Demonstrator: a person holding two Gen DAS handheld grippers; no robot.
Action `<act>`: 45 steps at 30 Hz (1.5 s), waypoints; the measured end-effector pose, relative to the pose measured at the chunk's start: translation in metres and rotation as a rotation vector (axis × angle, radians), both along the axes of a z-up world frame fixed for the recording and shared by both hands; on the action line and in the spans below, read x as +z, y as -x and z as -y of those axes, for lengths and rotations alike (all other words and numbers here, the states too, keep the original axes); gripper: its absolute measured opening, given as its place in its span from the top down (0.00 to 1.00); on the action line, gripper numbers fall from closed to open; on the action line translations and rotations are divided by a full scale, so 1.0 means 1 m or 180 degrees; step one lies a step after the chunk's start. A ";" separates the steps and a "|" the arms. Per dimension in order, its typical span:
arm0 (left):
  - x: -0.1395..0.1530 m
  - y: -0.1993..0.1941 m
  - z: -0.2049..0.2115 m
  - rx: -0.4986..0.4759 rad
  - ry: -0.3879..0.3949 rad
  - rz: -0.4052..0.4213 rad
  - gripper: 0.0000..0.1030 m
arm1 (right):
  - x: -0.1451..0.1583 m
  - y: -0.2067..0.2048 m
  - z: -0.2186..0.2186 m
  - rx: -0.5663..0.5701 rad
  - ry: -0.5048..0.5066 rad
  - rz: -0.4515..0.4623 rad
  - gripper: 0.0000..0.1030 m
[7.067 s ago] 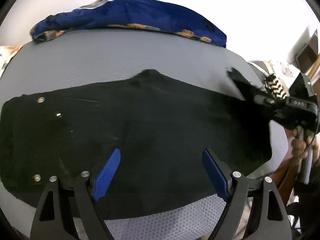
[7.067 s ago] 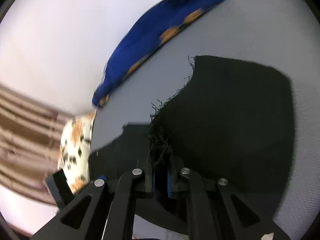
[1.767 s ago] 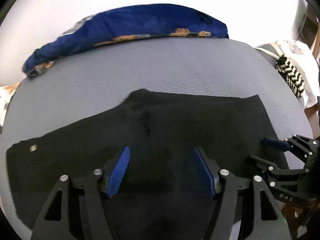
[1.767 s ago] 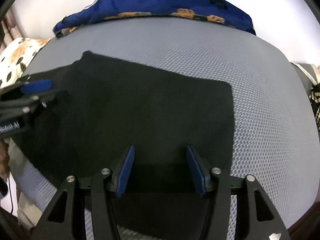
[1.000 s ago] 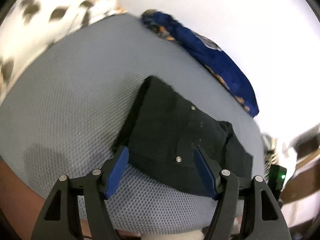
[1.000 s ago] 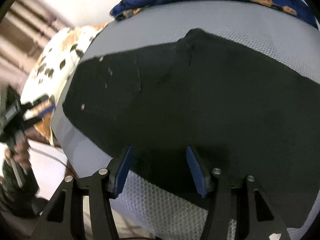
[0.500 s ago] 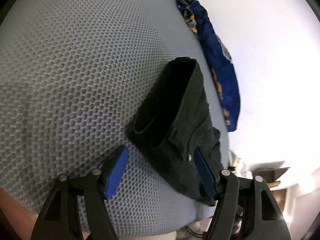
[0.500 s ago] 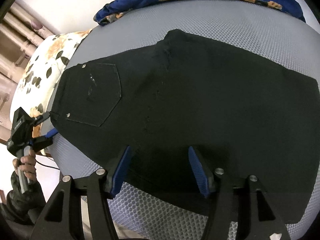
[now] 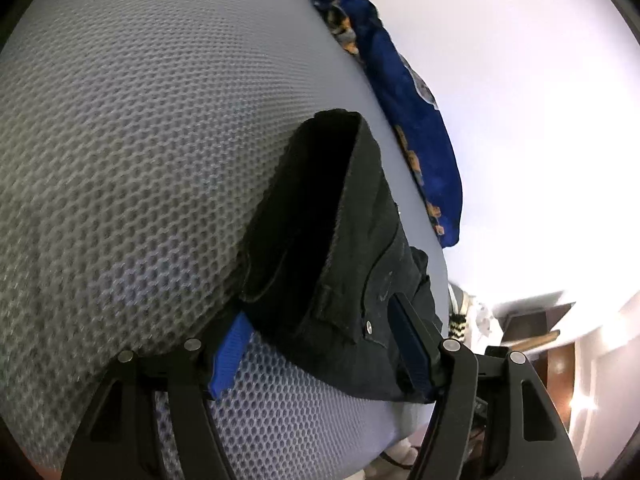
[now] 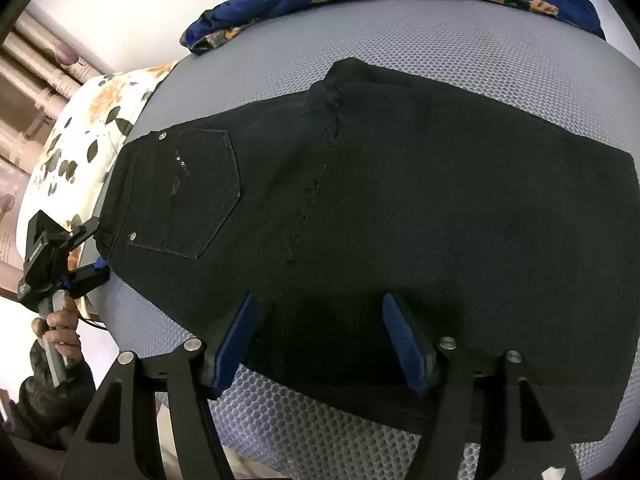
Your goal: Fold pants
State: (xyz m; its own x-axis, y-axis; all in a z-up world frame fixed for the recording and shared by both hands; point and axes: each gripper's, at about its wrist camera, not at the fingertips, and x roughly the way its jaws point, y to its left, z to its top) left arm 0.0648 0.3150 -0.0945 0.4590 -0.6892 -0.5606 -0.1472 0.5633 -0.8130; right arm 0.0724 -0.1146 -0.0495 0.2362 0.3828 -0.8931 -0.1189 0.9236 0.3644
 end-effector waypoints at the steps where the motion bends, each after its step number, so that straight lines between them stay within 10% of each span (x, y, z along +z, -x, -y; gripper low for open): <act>1: 0.001 -0.002 0.003 -0.0021 -0.0023 0.0017 0.34 | 0.000 0.000 0.000 -0.0003 0.0001 0.0002 0.36; 7: 0.004 -0.020 0.024 -0.0147 -0.0215 0.0130 0.34 | 0.000 0.000 -0.007 0.0005 0.0032 0.0037 0.29; 10: 0.008 -0.022 0.036 -0.0160 -0.0513 0.0134 0.67 | 0.002 -0.001 -0.008 0.0020 0.0041 0.0056 0.29; 12: 0.010 -0.024 0.041 -0.0170 -0.0629 0.0094 0.72 | 0.004 -0.001 -0.004 0.0001 -0.0042 0.0052 0.29; 19: 0.072 -0.020 0.067 -0.0197 -0.0648 0.0446 0.74 | 0.025 0.000 0.029 -0.0204 -0.0134 0.0201 0.29; 29: 0.167 -0.018 0.201 -0.1031 -0.0696 0.1170 0.74 | 0.064 0.005 0.123 -0.0733 -0.0422 0.0406 0.29; 45: 0.099 -0.011 0.415 -0.2192 -0.1274 0.0821 0.74 | 0.060 0.033 0.242 -0.1374 -0.1004 0.0385 0.29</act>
State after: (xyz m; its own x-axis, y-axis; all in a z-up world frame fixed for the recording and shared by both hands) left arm 0.0754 -0.0997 0.0044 0.1556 -0.6337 -0.7578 0.4988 0.7125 -0.4935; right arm 0.0392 -0.3563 0.0105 0.5250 0.4733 -0.7074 0.1886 0.7458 0.6389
